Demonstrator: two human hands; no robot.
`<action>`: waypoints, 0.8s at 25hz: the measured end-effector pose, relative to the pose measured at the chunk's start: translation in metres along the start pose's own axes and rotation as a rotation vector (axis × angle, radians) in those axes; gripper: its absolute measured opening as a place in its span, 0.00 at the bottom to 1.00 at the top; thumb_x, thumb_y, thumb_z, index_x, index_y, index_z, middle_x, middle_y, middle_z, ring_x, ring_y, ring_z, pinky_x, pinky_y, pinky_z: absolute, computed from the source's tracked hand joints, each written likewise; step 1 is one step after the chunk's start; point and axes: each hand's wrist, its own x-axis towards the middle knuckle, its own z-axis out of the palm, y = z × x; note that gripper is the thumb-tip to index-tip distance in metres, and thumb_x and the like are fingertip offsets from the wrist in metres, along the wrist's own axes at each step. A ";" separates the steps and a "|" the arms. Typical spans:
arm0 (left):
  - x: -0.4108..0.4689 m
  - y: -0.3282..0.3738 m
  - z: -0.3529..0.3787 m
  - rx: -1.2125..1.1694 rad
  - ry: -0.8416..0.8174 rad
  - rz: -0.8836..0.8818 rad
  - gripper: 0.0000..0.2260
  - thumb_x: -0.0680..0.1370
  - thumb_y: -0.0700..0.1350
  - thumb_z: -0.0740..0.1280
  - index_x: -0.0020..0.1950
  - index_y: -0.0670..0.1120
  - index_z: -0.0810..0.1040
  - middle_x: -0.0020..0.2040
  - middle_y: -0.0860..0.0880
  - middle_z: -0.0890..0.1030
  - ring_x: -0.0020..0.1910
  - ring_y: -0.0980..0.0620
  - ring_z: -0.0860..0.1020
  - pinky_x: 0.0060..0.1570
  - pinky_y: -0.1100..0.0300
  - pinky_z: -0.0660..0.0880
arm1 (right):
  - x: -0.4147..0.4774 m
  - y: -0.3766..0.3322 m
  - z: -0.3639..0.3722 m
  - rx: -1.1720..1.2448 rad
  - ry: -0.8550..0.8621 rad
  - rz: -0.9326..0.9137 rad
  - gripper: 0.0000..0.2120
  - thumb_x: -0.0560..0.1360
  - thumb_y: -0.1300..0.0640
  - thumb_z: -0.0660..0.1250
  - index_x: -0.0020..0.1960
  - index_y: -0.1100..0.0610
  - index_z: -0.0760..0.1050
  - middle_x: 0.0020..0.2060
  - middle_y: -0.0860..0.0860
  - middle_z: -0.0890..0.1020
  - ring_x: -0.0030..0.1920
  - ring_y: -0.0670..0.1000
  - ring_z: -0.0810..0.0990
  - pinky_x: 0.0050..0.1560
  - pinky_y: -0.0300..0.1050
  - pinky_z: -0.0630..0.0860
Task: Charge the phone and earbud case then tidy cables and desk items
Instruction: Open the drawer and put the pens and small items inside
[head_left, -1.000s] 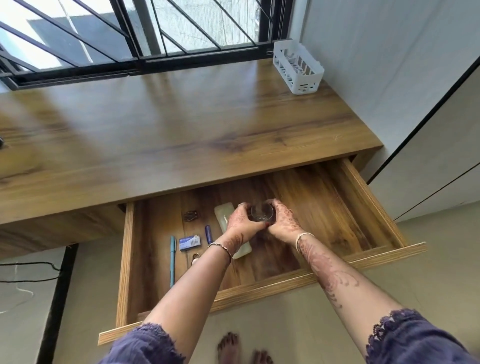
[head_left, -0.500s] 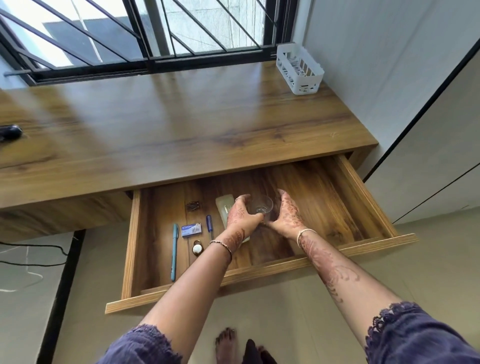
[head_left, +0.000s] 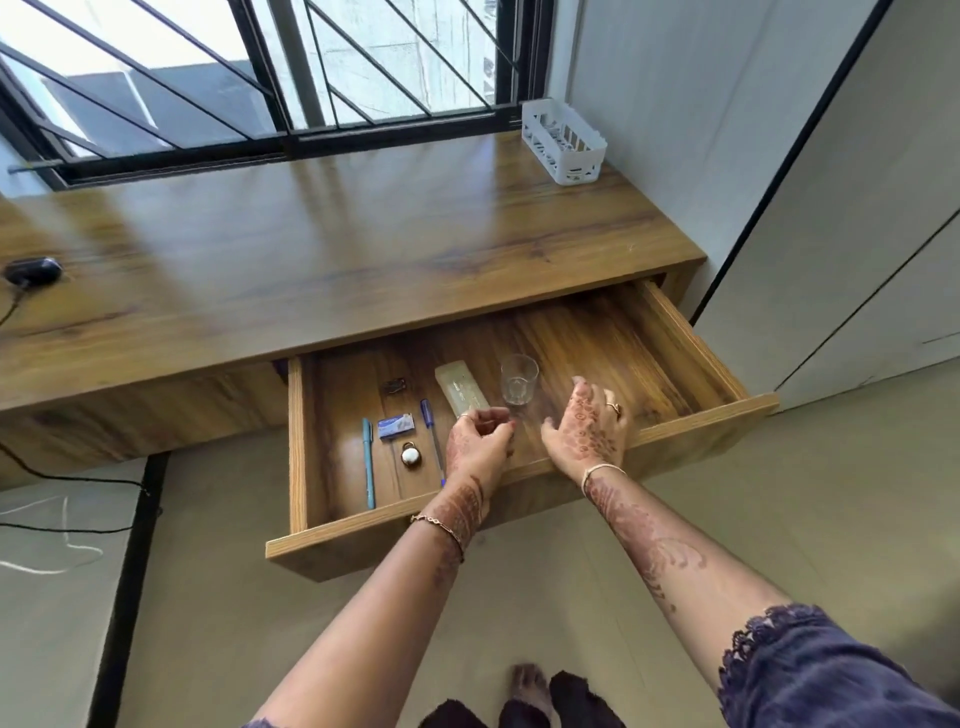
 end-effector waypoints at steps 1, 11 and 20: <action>-0.008 0.001 -0.004 -0.047 -0.034 -0.021 0.04 0.76 0.38 0.66 0.45 0.46 0.78 0.43 0.47 0.82 0.37 0.52 0.79 0.42 0.56 0.79 | -0.013 0.002 0.003 -0.006 0.036 0.038 0.32 0.73 0.48 0.66 0.73 0.56 0.59 0.74 0.55 0.61 0.75 0.56 0.55 0.73 0.58 0.52; -0.045 -0.022 -0.037 -0.266 -0.415 -0.670 0.20 0.80 0.54 0.57 0.59 0.39 0.74 0.53 0.39 0.80 0.43 0.43 0.81 0.42 0.54 0.79 | -0.056 -0.011 0.036 1.163 -0.092 0.885 0.41 0.77 0.44 0.57 0.77 0.54 0.32 0.78 0.55 0.51 0.75 0.60 0.60 0.71 0.62 0.63; 0.005 0.004 -0.027 -0.849 -0.171 -0.673 0.17 0.78 0.46 0.57 0.59 0.33 0.65 0.57 0.31 0.71 0.49 0.36 0.74 0.61 0.49 0.73 | 0.013 -0.015 0.076 1.257 -0.061 0.892 0.41 0.71 0.43 0.54 0.77 0.53 0.39 0.73 0.57 0.65 0.68 0.61 0.71 0.64 0.65 0.71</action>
